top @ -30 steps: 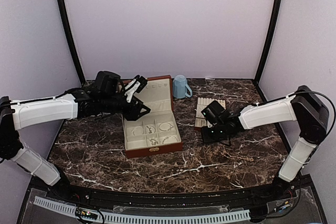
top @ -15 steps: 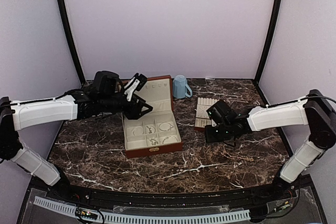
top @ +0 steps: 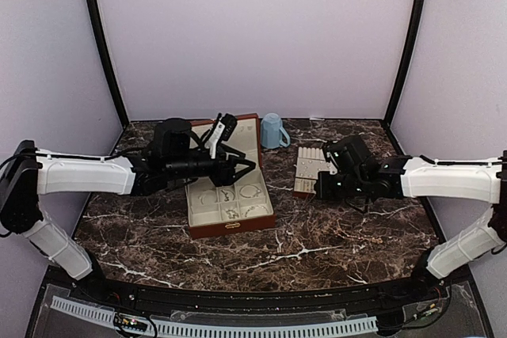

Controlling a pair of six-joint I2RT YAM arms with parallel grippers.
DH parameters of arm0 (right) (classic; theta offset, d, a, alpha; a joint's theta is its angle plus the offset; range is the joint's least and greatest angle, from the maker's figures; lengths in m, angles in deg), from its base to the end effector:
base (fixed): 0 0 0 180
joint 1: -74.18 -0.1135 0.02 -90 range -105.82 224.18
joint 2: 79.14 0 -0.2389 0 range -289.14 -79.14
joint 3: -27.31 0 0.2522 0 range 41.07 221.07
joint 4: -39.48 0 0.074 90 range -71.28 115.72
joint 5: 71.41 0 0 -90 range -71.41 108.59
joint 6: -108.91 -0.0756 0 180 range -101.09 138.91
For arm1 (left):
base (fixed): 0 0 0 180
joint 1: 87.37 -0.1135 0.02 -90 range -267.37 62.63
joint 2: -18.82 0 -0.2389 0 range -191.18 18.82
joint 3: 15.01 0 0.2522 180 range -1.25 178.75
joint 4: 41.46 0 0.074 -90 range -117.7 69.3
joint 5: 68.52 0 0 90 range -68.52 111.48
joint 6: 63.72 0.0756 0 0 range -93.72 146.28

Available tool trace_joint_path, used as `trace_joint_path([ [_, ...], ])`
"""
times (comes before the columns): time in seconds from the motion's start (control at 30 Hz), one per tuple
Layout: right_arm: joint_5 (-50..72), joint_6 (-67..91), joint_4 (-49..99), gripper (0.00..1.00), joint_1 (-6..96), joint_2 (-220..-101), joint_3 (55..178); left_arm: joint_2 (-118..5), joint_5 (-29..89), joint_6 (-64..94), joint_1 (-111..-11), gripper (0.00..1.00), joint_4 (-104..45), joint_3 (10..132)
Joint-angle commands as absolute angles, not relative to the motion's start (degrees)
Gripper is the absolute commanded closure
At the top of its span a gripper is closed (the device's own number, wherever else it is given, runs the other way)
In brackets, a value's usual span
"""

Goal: Organize the mixed jewelry
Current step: Pick up the necklace from the center of the board.

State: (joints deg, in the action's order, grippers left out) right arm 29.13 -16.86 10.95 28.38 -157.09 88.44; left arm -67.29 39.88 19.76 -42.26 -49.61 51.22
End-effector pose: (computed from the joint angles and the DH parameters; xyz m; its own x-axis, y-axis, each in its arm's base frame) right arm 0.2301 0.2167 0.1686 -0.7620 0.0407 -0.6463 -0.2092 0.9290 0.3052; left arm 0.2539 -0.2886 0.2365 -0.2437 0.0919 -0.9655 0.8683 0.4642 -0.1749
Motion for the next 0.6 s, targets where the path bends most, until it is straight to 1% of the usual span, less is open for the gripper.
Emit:
trace_joint_path([
  [0.0, 29.1, -16.2, 12.8, 1.00, 27.9, -153.7, 87.4, -72.7, 38.0, 17.5, -38.7, 0.48, -58.8, 52.9],
  [0.27, 27.2, -16.7, 14.2, 1.00, 28.0, -149.2, 85.7, -83.5, 34.5, 15.7, -34.8, 0.50, -68.1, 58.2],
  [0.57, 26.1, -17.4, 14.8, 1.00, 28.0, -146.7, 84.9, -93.1, 35.2, 14.9, -33.3, 0.50, -70.7, 64.6],
])
